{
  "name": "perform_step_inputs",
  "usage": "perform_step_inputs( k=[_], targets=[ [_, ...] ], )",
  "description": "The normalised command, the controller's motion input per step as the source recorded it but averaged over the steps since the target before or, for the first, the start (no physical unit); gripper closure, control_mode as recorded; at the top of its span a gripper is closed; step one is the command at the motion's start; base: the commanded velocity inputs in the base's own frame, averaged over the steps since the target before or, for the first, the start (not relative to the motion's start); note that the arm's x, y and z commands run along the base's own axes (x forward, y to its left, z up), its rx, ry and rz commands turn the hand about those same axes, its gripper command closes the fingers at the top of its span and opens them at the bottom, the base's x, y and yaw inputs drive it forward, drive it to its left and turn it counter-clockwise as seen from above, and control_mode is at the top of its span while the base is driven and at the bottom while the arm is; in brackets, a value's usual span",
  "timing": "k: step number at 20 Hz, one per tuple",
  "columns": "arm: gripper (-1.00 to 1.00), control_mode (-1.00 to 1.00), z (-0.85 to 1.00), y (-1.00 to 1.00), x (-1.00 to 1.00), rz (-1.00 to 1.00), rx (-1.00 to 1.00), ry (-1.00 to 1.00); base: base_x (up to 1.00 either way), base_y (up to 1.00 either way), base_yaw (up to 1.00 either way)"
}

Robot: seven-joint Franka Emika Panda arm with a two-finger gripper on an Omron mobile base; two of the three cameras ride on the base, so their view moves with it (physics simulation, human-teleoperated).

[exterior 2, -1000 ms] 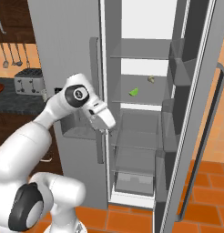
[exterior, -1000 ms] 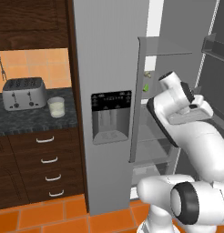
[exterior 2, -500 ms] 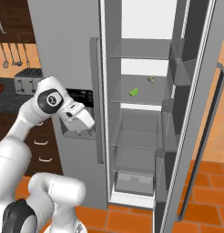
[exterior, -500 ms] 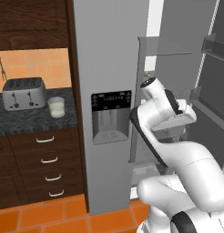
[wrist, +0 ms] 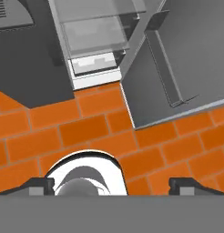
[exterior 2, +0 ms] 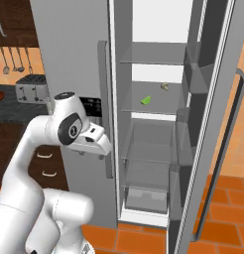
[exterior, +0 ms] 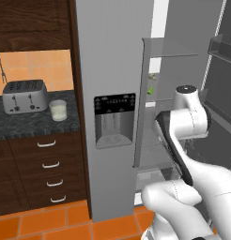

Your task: Grab a lemon wedge from the fridge and one ice cube from the ice bowl, and put them in the glass of lemonade.

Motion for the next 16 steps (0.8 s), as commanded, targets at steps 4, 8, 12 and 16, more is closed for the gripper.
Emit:
perform_step_inputs(
  k=[4, 8, 12, 16],
  targets=[
    [-1.0, -1.0, -0.11, 0.21, 0.33, 0.17, 0.17, -0.19, 0.0, 0.0, 0.0],
    [-1.0, -1.0, -0.01, 0.68, 0.23, 0.04, -0.01, -0.4, 0.0, 0.0, 0.0],
    [-1.0, -1.0, 0.08, 0.37, -0.23, 0.0, -0.13, 0.0, 0.0, 0.0, 0.0],
    [-1.0, -1.0, 0.02, 0.16, -0.21, 0.05, 0.0, -0.1, 0.0, 0.0, 0.0]
  ],
)
